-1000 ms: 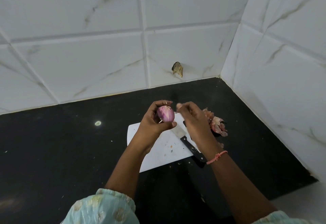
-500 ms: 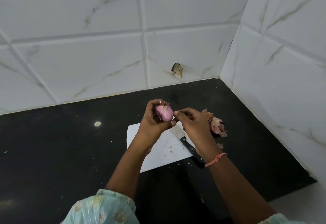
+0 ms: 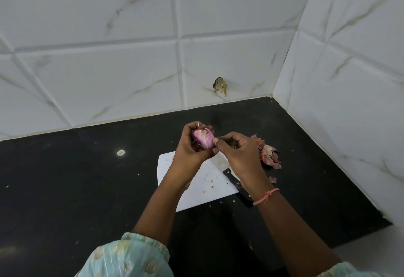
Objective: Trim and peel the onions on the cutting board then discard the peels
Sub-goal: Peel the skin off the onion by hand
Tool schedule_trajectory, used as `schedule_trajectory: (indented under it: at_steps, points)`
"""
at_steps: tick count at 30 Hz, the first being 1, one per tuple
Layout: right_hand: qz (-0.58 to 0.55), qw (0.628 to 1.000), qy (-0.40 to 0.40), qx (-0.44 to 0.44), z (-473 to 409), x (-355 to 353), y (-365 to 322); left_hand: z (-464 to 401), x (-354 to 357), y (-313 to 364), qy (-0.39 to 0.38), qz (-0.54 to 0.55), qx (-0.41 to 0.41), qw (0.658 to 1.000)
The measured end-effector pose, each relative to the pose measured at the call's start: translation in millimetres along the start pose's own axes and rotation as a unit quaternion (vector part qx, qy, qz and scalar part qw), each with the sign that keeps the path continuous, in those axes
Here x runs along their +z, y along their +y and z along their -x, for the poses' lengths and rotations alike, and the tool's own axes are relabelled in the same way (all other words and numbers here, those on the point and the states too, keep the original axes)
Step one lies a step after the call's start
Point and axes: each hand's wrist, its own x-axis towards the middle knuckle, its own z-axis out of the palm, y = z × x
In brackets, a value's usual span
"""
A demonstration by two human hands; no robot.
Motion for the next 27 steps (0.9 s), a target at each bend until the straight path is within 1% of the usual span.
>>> schedule_trajectory:
  at_steps: [4,8,11,21,24,27]
  points:
    - [0.002,1.000,0.003,-0.008,-1.1,0.0,0.6,-0.6,-2.1,-1.3,-0.006,0.008,-0.003,1.000]
    - [-0.027,0.999,0.013,0.021,0.0,3.5,-0.8,-0.9,-3.3,-0.5,-0.002,0.021,-0.001,1.000]
    - [-0.022,0.999,0.025,0.012,0.8,6.0,-1.0,-0.5,-2.8,-2.5,0.001,0.038,0.003,0.999]
    - [-0.015,1.000,0.023,-0.013,2.5,3.8,2.9,-0.5,0.4,-1.9,0.015,0.020,0.006,1.000]
    - [-0.025,0.999,0.019,-0.010,2.4,3.3,1.7,-0.6,-0.3,-2.5,0.016,0.038,0.001,0.999]
    - [-0.038,0.999,0.033,0.008,3.4,6.1,0.9,-1.6,-0.4,-3.0,0.012,0.058,-0.004,0.998]
